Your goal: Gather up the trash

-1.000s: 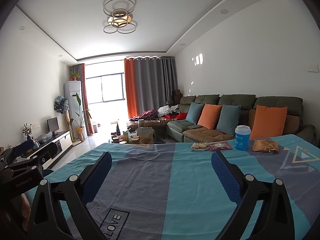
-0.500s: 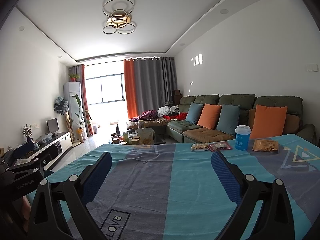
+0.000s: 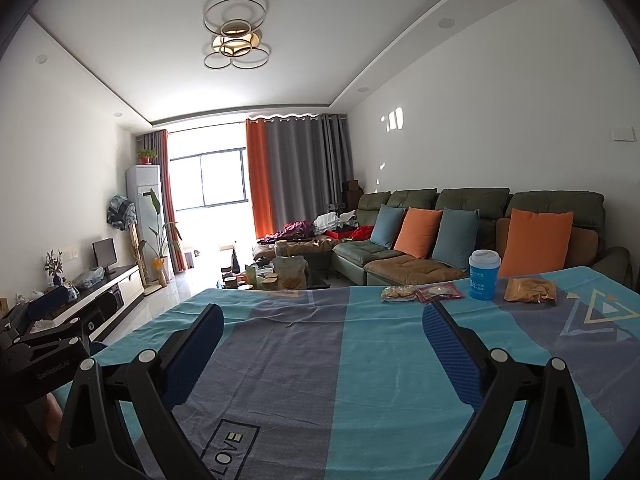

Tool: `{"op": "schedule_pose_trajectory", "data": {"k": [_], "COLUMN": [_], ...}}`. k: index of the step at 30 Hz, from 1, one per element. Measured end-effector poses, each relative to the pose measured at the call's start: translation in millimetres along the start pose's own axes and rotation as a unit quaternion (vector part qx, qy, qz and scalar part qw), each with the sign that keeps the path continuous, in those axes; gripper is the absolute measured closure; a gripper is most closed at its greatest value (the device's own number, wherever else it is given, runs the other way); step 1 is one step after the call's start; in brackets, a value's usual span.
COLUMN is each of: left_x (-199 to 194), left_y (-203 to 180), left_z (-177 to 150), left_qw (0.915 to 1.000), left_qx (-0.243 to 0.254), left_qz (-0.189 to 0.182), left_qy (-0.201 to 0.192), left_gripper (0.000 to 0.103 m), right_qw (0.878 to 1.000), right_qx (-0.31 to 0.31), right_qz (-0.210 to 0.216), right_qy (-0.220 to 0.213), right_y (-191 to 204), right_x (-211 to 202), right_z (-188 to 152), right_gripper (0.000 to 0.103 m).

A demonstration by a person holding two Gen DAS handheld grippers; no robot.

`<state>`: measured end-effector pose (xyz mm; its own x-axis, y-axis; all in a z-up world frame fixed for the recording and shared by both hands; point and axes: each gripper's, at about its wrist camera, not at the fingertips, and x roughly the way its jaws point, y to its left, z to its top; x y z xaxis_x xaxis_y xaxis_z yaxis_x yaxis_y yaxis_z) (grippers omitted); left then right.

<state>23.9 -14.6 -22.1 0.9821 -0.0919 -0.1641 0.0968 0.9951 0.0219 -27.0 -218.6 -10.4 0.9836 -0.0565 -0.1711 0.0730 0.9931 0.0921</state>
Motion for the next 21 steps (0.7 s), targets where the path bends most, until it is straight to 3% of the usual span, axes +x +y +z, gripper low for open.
{"op": "schedule_pose_trajectory", "data": {"k": [21], "left_x": [5.2], "left_y": [2.0], "left_z": [-2.8], "left_qw": [1.0000], "left_qx": [-0.004], "left_qz": [0.007], "left_qy": [0.005], "left_gripper": [0.006], "right_qw": [1.000], "right_qx": [0.001], "right_qz": [0.000], "right_qy": [-0.001], "right_y": [1.2], "right_x": [-1.6], "right_z": [-0.1], "right_gripper": [0.007]}}
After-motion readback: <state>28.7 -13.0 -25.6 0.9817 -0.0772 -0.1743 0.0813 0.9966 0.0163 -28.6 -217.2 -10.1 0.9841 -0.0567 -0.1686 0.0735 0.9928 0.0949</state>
